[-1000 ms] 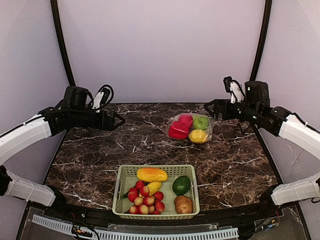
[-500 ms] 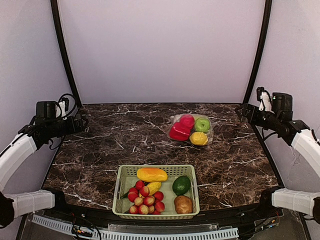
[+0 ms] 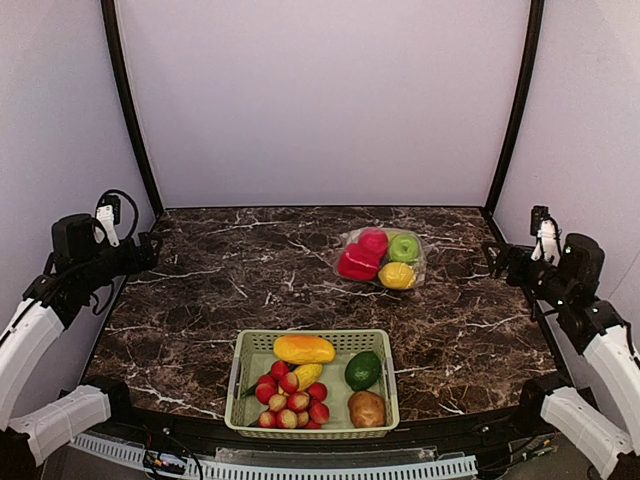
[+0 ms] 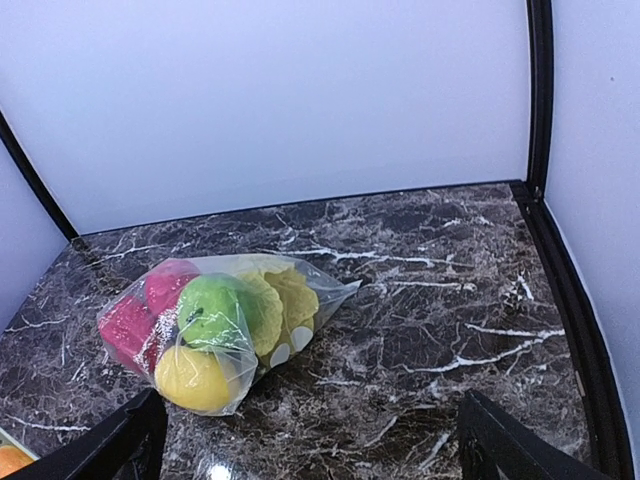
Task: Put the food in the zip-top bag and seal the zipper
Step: Reset both arms
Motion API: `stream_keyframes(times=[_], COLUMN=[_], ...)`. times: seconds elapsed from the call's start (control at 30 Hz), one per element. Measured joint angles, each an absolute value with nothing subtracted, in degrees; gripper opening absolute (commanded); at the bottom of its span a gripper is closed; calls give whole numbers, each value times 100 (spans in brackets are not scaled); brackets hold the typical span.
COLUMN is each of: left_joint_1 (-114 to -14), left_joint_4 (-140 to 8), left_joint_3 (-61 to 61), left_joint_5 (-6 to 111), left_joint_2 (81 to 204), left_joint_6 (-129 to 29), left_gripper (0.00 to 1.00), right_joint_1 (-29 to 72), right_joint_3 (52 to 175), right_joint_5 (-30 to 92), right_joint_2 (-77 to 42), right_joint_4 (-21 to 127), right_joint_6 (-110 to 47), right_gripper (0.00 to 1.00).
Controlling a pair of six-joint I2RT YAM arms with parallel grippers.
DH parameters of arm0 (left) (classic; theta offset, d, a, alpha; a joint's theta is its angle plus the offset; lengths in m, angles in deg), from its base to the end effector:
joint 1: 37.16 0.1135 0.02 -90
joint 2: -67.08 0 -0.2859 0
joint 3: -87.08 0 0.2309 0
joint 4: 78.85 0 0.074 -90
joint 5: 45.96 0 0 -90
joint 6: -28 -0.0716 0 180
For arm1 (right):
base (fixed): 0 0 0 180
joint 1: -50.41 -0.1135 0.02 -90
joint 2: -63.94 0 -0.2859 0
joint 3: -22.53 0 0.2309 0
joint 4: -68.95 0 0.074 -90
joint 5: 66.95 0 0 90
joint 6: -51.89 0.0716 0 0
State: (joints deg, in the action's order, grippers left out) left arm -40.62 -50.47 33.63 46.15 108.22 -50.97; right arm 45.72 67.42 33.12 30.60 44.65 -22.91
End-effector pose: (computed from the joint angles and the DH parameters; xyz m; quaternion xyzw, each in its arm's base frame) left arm 0.1697 -0.0129 0.3105 -0.0417 0.7979 -0.0904 0.5946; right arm 0.1468 0.0246 0.2850 0.0167 0.7800 0.1749 0.6006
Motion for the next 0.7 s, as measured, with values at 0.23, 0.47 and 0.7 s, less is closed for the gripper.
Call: stream_keyframes(times=[0.23,0.47,0.7], left_joint_1=[-4062,-4062,-4062], left_joint_4=[-5038,-5031,-5031], left_joint_3=[3478,3548,3610], left_joint_5=[4558,4547,4551], left_joint_2=[10759,10623,10562], left_joint_6=[-5202,-5281,-5281], left_gripper=[99,99,99], right_joint_1=[4572,4572,4574], right_joint_3=[5997,5863,5863], right_joint_5=[3281,3196,3135], right_joint_2=[4052,4240,4129], right_joint_4=[4841,4852,4869], right_joint_6=[-2643,-2774,-2818], right_gripper=[99,99,99])
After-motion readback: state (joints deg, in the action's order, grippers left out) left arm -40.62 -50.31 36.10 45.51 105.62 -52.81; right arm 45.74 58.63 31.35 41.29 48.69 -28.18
